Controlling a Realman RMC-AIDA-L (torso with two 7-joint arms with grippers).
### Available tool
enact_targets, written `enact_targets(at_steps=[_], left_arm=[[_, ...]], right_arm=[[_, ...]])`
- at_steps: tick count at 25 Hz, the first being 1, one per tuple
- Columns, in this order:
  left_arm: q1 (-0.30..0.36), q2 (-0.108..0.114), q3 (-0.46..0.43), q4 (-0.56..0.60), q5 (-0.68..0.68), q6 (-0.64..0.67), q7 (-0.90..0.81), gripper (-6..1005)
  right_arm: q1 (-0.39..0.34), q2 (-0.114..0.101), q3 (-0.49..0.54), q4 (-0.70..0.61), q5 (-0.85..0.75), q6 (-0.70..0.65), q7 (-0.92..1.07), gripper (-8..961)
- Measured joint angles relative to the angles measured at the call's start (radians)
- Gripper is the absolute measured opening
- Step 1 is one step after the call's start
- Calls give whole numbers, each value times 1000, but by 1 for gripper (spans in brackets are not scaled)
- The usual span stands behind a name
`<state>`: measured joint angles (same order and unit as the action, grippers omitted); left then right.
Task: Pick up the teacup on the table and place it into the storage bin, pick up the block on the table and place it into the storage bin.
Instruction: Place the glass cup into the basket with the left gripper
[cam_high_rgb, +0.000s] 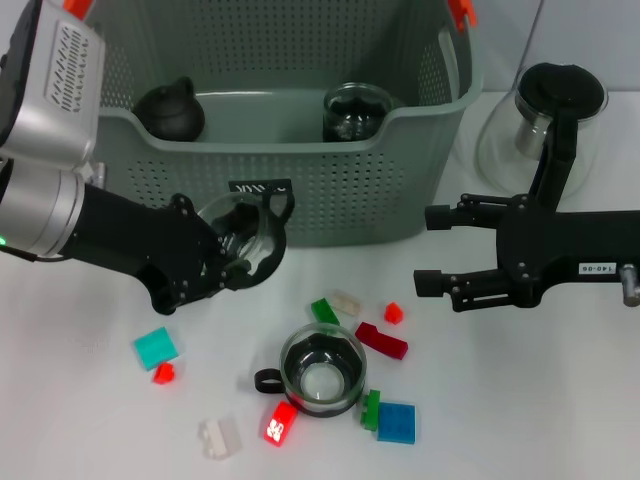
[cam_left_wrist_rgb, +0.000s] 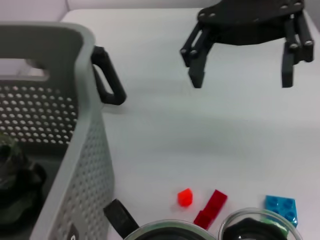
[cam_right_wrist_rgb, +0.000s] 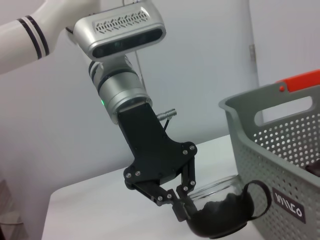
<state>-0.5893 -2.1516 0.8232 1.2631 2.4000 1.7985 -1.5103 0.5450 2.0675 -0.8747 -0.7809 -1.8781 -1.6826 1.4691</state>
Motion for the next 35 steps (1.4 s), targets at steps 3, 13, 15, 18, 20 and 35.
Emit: enact_targets(at_steps=[3, 13, 15, 18, 20, 35], left_arm=[[2, 0, -11, 11, -23, 13, -10, 53], [-72, 13, -90, 32, -354, 192, -189, 54], [-92, 15, -108, 46, -400, 120, -222, 54], [-115, 26, -90, 64, -387, -34, -263, 55], [-134, 43, -48, 40, -327, -204, -311, 56], [-410, 77, 160, -419, 286, -775, -745, 59]], right_arm=[[-3, -6, 2, 0, 0, -1, 0, 924], [-39, -41, 17, 10, -1, -15, 20, 924], [-49, -46, 24, 13, -1, -17, 21, 924], [-62, -48, 38, 14, -1, -25, 21, 924], [-67, -49, 43, 14, -1, -29, 21, 924], [-73, -50, 46, 17, -5, -23, 27, 925]])
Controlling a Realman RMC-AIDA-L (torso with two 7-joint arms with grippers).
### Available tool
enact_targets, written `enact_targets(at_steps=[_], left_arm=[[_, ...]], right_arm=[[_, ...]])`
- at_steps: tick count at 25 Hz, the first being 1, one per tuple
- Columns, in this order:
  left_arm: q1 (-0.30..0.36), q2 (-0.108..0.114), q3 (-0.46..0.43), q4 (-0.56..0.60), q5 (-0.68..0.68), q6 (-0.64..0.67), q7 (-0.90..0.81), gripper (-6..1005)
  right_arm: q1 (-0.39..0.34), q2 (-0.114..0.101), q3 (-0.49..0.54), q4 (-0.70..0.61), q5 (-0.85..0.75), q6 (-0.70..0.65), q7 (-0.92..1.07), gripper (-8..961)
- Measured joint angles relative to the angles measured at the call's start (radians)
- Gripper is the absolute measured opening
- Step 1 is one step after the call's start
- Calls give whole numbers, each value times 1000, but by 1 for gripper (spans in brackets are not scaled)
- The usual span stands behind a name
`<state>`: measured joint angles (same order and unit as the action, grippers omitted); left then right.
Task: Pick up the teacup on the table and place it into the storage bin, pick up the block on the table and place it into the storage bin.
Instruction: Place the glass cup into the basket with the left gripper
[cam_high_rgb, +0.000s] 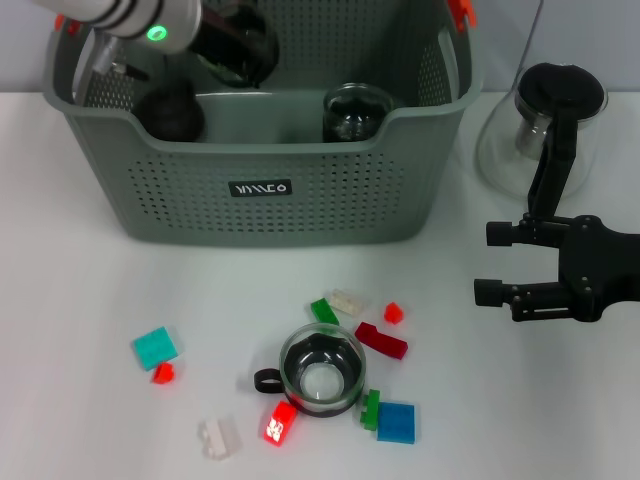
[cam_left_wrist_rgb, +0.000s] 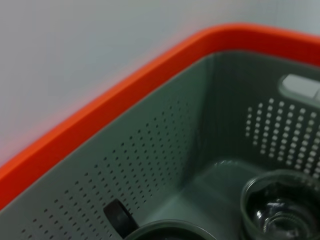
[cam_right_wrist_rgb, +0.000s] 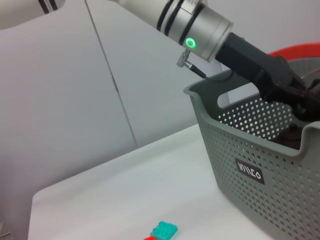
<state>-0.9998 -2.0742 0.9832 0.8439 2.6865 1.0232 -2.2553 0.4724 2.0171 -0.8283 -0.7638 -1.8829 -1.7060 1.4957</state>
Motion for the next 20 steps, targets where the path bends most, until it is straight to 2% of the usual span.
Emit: enact_targets(at_steps=[5, 11, 17, 20], left_arm=[[-37, -19, 28, -66, 81, -56, -43, 61], [-38, -33, 50, -70, 88, -70, -45, 62], [-32, -43, 64, -72, 90, -82, -46, 135], [-28, -45, 60, -63, 90, -82, -47, 211]], right_arm=[[8, 0, 0, 7, -21, 8, 2, 925], [12, 0, 0, 21, -34, 23, 1, 925], [13, 0, 0, 21, -37, 24, 1, 925], [9, 0, 0, 21, -37, 25, 1, 925]])
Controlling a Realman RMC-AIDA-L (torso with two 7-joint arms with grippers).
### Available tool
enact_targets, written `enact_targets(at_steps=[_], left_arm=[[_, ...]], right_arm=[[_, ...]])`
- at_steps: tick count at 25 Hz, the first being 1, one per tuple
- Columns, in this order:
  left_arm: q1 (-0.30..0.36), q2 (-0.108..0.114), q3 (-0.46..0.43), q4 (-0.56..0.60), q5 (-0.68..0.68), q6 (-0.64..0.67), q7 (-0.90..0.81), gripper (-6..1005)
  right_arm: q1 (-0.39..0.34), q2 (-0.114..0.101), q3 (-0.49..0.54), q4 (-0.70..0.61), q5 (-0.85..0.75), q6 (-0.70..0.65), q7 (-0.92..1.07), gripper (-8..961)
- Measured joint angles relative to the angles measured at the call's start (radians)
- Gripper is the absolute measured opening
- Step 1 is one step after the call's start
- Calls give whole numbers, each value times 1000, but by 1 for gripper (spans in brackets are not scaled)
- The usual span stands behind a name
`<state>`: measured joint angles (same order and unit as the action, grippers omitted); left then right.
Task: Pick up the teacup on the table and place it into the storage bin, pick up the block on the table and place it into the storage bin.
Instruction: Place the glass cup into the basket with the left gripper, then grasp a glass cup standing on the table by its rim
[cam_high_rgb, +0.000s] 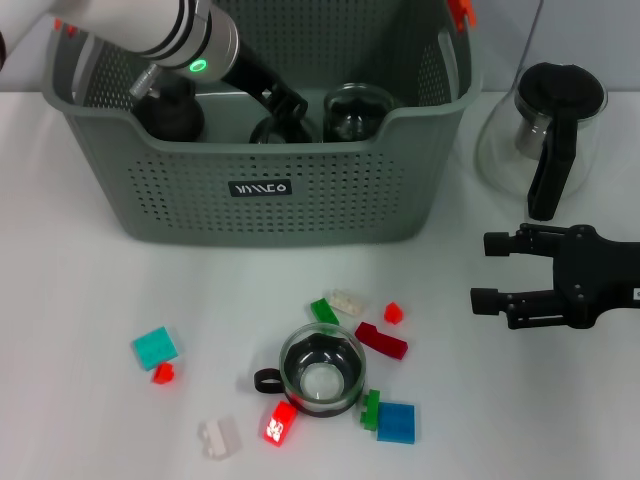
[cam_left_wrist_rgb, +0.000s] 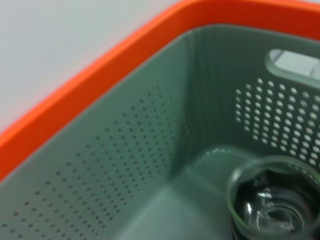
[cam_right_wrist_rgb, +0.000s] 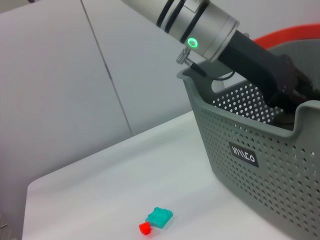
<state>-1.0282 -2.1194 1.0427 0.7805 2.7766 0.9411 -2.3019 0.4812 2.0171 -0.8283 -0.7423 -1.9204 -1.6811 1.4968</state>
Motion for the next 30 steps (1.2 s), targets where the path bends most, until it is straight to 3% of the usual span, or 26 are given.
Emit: enact_targets(at_steps=[4, 10, 13, 15, 17, 21, 25, 30], left_arm=[[17, 0, -8, 73, 0, 25, -37, 313], [94, -5, -100, 404, -96, 140, -85, 536], [150, -3, -126, 550, -282, 271, -63, 606], [211, 1, -121, 628, -490, 439, 35, 637], [269, -9, -108, 672, -629, 607, 168, 652], [387, -49, -20, 761, -697, 832, 369, 651], [497, -54, 137, 853, -635, 884, 404, 651], [521, -58, 249, 839, -541, 881, 393, 650]], right_arm=[[-4, -4, 0, 0, 0, 0, -2, 925], [4, -15, 3, 0, 0, -8, 1, 925], [7, -21, 3, 0, 0, -10, 2, 924], [9, -23, 3, 0, 0, -8, 2, 924], [10, -24, 4, 0, 0, -4, 2, 924], [14, -24, 12, 0, 0, -2, 9, 924], [18, -30, 26, 0, 0, -2, 25, 924], [20, -29, 26, 3, 0, 8, 25, 925]])
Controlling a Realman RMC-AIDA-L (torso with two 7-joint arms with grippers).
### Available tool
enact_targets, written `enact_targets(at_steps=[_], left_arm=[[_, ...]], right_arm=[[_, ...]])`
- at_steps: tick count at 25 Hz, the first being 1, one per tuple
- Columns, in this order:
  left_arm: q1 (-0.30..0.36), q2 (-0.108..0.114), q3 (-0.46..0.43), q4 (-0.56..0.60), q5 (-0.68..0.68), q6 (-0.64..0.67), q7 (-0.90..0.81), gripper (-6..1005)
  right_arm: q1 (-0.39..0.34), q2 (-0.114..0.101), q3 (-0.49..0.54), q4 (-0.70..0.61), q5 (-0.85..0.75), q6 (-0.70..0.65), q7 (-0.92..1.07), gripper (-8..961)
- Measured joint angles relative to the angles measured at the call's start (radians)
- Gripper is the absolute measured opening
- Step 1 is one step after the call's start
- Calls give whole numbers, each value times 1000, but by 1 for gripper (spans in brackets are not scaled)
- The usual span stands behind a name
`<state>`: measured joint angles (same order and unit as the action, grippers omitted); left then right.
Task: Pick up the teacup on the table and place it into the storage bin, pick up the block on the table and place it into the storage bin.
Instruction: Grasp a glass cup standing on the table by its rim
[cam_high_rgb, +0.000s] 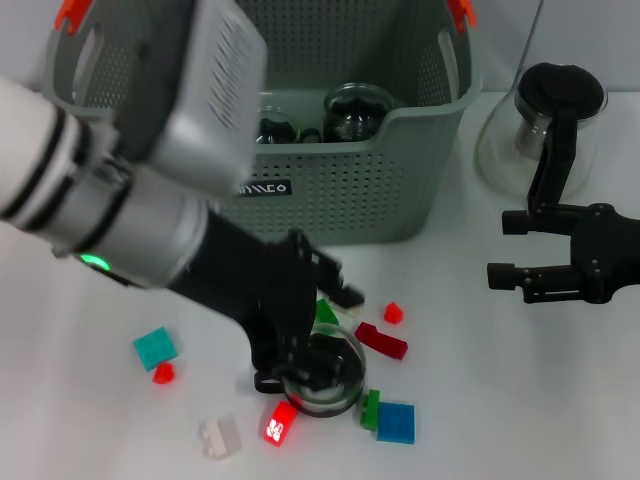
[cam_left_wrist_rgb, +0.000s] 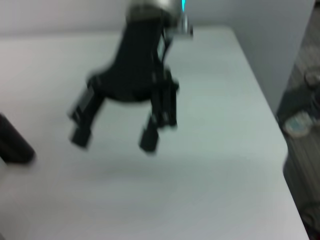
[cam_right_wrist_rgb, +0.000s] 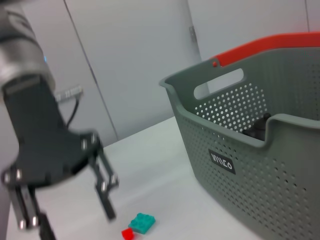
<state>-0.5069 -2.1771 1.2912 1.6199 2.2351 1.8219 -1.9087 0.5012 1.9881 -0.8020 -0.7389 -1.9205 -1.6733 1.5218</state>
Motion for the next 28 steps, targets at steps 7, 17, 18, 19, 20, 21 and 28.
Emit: enact_targets(at_steps=[7, 17, 18, 19, 20, 21, 28], left_arm=[[-27, -1, 220, -121, 180, -113, -136, 649], [-45, -1, 398, -171, 279, -238, -209, 648], [-45, -1, 411, -178, 289, -254, -212, 647], [-47, -1, 434, -191, 305, -277, -220, 647], [-50, -1, 460, -209, 325, -302, -233, 647], [-50, -1, 464, -211, 330, -308, -236, 647], [-60, -1, 534, -253, 357, -373, -262, 646]], right_arm=[[-3, 0, 0, 16, 0, 19, 0, 925], [-6, -2, 2, 38, 0, 34, -12, 924], [-7, -2, 3, 38, 0, 36, -12, 924], [-8, -2, 3, 38, 0, 37, -12, 924], [-9, -2, 3, 38, 0, 37, -12, 924], [-10, -2, 3, 38, 0, 38, -12, 924], [-13, -2, 3, 38, 0, 42, -12, 924]])
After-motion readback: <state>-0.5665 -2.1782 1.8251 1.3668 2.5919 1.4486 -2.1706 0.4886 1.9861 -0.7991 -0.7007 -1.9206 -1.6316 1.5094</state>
